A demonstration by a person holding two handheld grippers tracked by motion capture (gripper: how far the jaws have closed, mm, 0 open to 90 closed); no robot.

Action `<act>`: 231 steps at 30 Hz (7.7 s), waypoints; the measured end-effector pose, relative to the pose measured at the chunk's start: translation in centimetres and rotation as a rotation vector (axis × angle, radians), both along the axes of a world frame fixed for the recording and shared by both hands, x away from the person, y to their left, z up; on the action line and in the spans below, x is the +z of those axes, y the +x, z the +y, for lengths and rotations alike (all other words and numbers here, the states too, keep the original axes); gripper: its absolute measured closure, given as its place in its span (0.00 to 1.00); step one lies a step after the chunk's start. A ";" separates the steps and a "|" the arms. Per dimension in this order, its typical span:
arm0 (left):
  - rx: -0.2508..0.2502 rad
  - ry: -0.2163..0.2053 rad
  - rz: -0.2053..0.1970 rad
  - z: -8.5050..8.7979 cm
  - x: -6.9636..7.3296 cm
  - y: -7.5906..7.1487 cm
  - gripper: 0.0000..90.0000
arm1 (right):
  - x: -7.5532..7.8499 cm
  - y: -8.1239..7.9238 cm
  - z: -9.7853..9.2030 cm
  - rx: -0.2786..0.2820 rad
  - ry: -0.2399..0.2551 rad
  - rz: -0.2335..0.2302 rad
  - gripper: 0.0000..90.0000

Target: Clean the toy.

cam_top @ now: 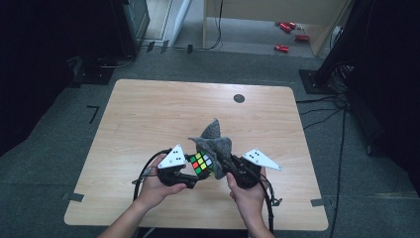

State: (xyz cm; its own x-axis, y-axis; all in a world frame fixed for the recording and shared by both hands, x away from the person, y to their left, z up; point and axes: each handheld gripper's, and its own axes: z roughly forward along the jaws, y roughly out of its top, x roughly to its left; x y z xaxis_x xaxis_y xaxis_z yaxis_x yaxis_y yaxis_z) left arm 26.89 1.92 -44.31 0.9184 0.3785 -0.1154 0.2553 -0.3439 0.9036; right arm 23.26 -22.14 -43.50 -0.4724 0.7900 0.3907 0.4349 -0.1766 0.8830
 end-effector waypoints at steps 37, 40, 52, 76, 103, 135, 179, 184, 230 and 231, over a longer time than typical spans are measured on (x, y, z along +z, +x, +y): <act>-0.004 -0.043 -0.028 0.3 -0.5 -0.3 0.39 | 0.5 -0.7 -0.2 0.027 0.021 -0.037 0.82; -0.005 -0.049 -0.028 0.2 -0.2 -0.4 0.39 | 1.0 -1.2 0.3 0.028 0.001 -0.075 0.82; 0.020 -0.316 0.083 3.6 1.2 1.2 0.39 | -0.7 -0.7 0.0 0.080 -0.044 -0.129 0.82; 0.009 -0.334 0.177 3.7 1.1 1.9 0.39 | -2.0 -2.5 4.3 0.294 -0.333 -0.280 0.81; 0.235 -0.176 0.117 4.3 -0.3 3.0 0.39 | -1.5 0.4 -3.3 0.014 -0.258 -0.222 0.82; 0.367 0.054 0.105 1.8 -3.1 4.3 0.39 | -6.6 3.7 -8.2 -0.200 -0.323 -0.009 0.79; 0.377 0.317 0.120 -0.8 -6.0 5.0 0.38 | -5.6 1.1 -8.6 -0.152 -0.387 0.057 0.00; 0.376 0.287 0.116 -0.6 -6.1 4.8 0.36 | -5.6 1.1 -8.4 -0.141 -0.391 0.055 0.00; 0.634 0.146 0.213 20.3 -6.2 -2.2 0.04 | -6.9 -3.3 -18.8 -0.246 -0.477 0.173 0.00; 0.643 0.147 0.219 20.7 -6.4 -2.4 0.04 | -7.1 -3.5 -19.0 -0.250 -0.479 0.179 0.00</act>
